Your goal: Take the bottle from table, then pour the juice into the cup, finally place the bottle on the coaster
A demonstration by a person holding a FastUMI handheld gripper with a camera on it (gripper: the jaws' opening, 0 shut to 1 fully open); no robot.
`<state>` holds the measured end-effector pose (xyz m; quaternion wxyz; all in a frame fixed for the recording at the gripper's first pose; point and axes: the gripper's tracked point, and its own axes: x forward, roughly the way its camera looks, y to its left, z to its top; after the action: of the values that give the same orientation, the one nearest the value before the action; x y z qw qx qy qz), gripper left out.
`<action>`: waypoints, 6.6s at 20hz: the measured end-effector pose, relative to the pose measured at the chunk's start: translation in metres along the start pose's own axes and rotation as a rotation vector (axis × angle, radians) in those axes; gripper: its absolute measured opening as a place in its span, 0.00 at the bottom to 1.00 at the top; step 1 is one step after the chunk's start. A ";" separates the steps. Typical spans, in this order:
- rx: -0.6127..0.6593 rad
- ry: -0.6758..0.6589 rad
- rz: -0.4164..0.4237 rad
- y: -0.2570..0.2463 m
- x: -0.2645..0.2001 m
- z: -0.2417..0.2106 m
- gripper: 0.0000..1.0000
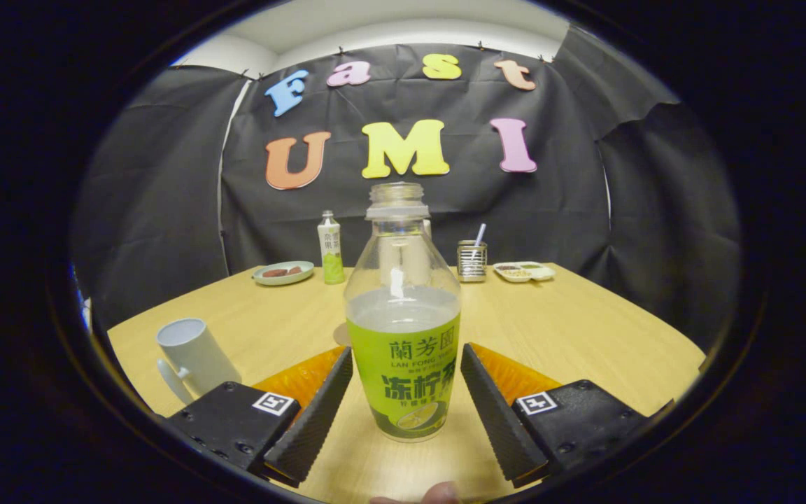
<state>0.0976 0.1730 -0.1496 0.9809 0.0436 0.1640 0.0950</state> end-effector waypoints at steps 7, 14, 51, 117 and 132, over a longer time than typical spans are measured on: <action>0.005 -0.017 -0.018 -0.004 0.001 0.009 0.96; -0.031 -0.005 -0.026 -0.001 -0.004 0.023 0.79; -1.421 -0.244 -0.180 0.107 0.001 0.069 0.77; -1.896 -0.416 -0.354 0.145 -0.010 0.131 0.76; -1.960 -0.433 -0.377 0.150 -0.013 0.137 0.76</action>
<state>0.1048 0.3097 0.0012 0.5928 -0.7885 -0.1623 0.0217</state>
